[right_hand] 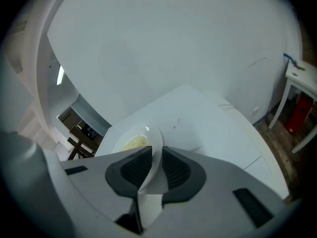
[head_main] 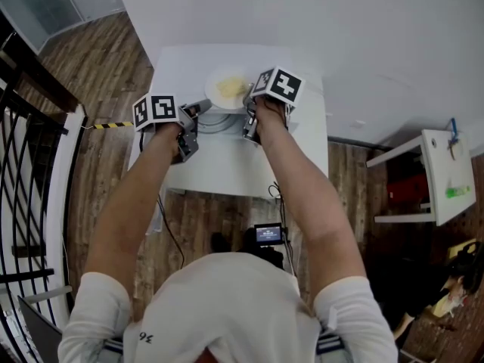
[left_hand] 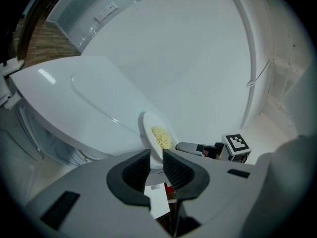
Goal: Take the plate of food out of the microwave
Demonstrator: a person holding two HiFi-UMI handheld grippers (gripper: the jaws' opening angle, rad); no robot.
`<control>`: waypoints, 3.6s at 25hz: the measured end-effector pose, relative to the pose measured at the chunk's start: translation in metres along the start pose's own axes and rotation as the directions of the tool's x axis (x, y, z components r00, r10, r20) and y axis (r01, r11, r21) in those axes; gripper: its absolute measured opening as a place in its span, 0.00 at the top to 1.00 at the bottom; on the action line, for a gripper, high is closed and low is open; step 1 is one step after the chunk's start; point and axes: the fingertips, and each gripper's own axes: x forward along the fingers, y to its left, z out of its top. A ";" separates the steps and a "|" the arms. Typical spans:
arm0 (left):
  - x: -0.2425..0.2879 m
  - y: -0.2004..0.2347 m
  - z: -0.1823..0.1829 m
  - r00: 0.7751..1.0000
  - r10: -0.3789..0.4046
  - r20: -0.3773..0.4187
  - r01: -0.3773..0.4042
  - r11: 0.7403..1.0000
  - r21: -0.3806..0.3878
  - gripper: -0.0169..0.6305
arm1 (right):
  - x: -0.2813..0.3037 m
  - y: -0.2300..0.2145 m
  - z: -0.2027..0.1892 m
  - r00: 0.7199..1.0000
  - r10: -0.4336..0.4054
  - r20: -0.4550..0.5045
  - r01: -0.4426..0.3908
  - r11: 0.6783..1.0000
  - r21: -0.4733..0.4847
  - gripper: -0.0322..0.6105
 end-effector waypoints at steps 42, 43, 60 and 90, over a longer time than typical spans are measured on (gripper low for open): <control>0.001 -0.024 0.009 0.996 -0.049 0.079 0.045 0.998 0.050 0.88 | -0.016 0.007 0.006 0.998 0.011 0.060 -0.004 0.994 -0.112 0.84; 0.000 -0.026 0.010 0.995 -0.048 0.083 0.044 0.998 0.055 0.88 | -0.019 0.009 0.007 0.998 0.017 0.066 -0.010 0.994 -0.112 0.84; -0.047 -0.095 0.020 0.974 -0.132 0.182 0.091 0.972 0.217 0.88 | -0.102 0.038 0.040 0.960 0.175 0.219 -0.102 0.946 -0.308 0.84; -0.127 -0.113 -0.085 0.953 -0.148 0.265 0.025 0.908 0.419 0.88 | -0.206 -0.013 -0.059 0.918 0.324 0.229 -0.243 0.916 -0.319 0.95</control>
